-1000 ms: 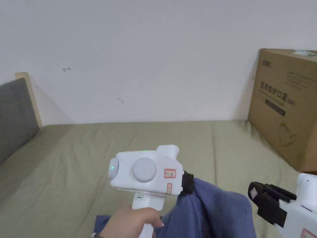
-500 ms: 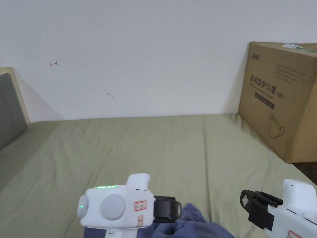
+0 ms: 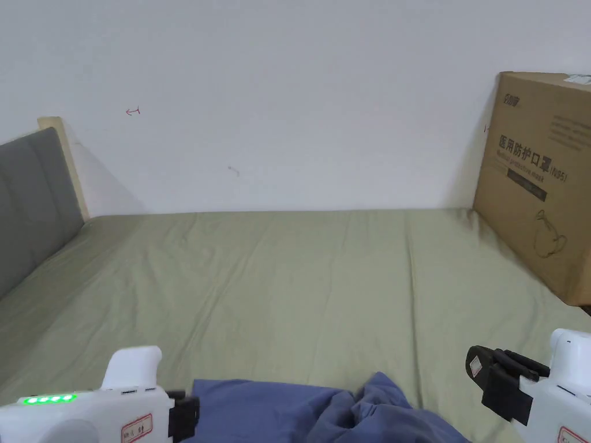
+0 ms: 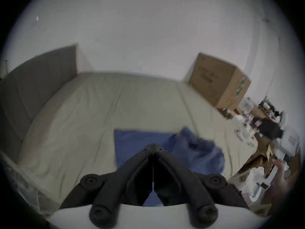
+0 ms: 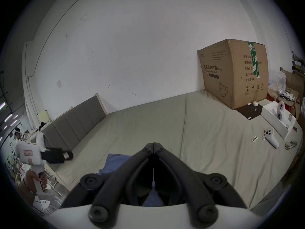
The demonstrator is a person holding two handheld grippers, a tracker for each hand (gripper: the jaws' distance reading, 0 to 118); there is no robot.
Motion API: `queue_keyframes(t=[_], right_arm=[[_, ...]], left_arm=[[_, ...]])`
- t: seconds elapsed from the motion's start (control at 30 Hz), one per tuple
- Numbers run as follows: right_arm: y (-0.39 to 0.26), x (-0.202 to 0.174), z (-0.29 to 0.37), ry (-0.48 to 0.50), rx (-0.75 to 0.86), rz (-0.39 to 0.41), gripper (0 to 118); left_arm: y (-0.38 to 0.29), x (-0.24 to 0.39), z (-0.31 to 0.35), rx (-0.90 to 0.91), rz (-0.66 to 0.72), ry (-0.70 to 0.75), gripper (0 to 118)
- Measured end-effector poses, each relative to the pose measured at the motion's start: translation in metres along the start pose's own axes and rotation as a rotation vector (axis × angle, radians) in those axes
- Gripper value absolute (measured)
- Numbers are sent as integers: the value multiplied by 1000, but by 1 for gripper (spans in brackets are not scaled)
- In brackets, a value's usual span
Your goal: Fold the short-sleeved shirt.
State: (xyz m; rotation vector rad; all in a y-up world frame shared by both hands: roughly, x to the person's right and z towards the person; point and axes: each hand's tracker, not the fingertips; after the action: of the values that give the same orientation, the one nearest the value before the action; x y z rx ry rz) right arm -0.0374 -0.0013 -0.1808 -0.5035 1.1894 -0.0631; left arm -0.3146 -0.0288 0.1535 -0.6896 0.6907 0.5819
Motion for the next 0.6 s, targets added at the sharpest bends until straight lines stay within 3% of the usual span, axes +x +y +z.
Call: queue_keyframes(t=[0.07,0.13,0.17,0.2,0.23,0.27,0.37,0.43,0.5,0.53,0.57,0.6], right_arm=[[-2,-1,-2,1,-13,3,0],[-5,-1,-3,1,-26,6,0],[-6,-1,-3,0,-33,7,0],[-8,0,-4,-3,-42,6,0],[-10,2,-5,-6,-51,4,0],[-12,4,-6,-9,-59,2,0],[-18,11,-11,-34,-92,-3,0],[-23,18,-15,-55,-118,-10,0],[-27,27,-19,-73,-152,-21,0],[-30,31,-21,-88,-176,-23,0],[-31,33,-21,-94,-192,-21,0],[-34,41,-25,-94,-215,-25,0]], left_arm=[[-10,-22,-30,-199,79,11,0],[-27,-39,-60,-278,87,38,5],[-35,-43,-71,-304,82,60,36],[-45,-48,-86,-358,73,84,78],[-56,-52,-99,-385,60,92,107],[-61,-52,-105,-379,58,83,109],[-83,-49,-128,-432,70,55,106],[-84,-34,-125,-406,-42,129,106],[-81,-24,-110,-349,-105,145,75],[-79,-21,-100,-297,-123,146,42],[-78,-20,-94,-259,-107,123,0],[-75,-22,-82,-204,-54,76,0]])
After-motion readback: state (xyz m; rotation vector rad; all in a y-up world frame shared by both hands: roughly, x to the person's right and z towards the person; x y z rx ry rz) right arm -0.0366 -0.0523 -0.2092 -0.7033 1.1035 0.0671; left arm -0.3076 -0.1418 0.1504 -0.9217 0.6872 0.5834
